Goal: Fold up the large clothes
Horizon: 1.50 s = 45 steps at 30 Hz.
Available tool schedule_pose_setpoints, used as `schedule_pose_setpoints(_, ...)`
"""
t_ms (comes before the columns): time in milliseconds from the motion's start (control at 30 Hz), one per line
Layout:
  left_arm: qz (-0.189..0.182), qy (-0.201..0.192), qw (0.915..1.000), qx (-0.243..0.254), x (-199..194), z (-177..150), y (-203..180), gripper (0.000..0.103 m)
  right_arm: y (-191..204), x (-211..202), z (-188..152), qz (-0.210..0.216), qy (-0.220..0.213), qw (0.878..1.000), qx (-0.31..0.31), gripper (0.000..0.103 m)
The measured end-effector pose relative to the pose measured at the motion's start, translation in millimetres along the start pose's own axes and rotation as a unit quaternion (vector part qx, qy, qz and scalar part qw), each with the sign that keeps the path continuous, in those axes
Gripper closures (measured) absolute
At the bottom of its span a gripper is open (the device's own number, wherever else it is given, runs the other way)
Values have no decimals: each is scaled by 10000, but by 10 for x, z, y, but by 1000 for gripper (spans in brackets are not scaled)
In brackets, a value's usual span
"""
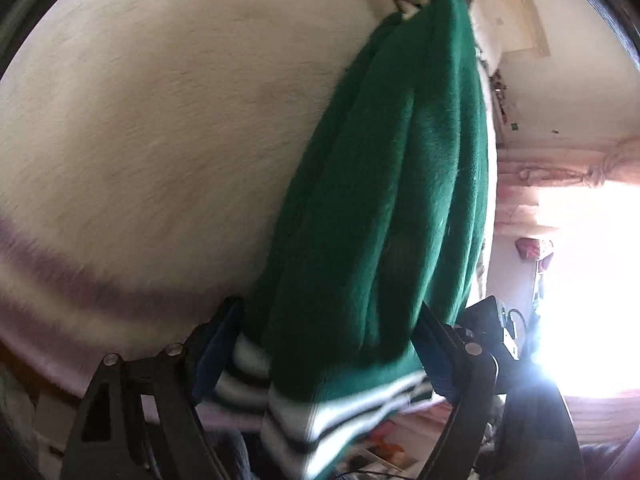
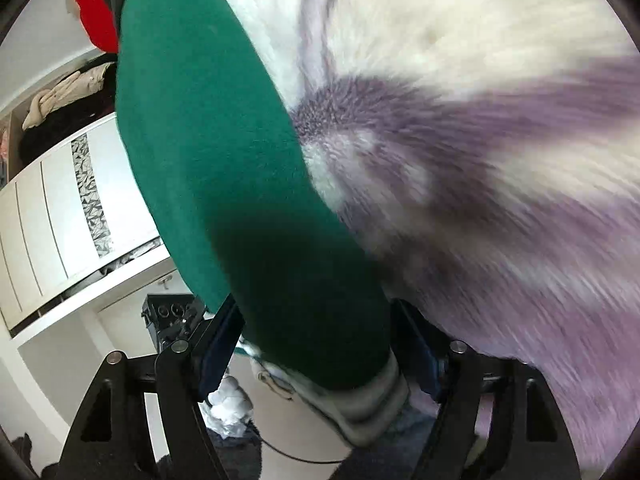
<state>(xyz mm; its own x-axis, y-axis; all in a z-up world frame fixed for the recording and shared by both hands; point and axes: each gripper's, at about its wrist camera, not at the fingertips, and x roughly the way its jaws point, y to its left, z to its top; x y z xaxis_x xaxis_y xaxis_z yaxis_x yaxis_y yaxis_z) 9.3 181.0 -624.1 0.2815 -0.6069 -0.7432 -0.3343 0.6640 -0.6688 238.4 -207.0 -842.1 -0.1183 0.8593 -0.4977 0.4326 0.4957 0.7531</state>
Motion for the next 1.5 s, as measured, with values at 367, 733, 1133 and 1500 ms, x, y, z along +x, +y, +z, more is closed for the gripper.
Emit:
schedule_pose_setpoints(367, 128, -244, 9994, 218, -406, -589, -239, 81, 319, 261, -559, -213, -169, 9996, -28, 79)
schedule_pose_setpoints(733, -82, 316, 9989, -336, -168, -447, 215, 51, -195, 292, -799, -90, 274, 9991, 313, 54)
schedule_pose_setpoints(1133, -215, 21, 9996, -171, -821, -287, -273, 83, 142, 262, -853, 479, 241, 9971, 542, 82)
schedule_pose_setpoints(1500, -1033, -1144, 9864, 570, -1466, 918, -1692, 83, 1543, -626, -358, 1668, -74, 9847, -502, 83)
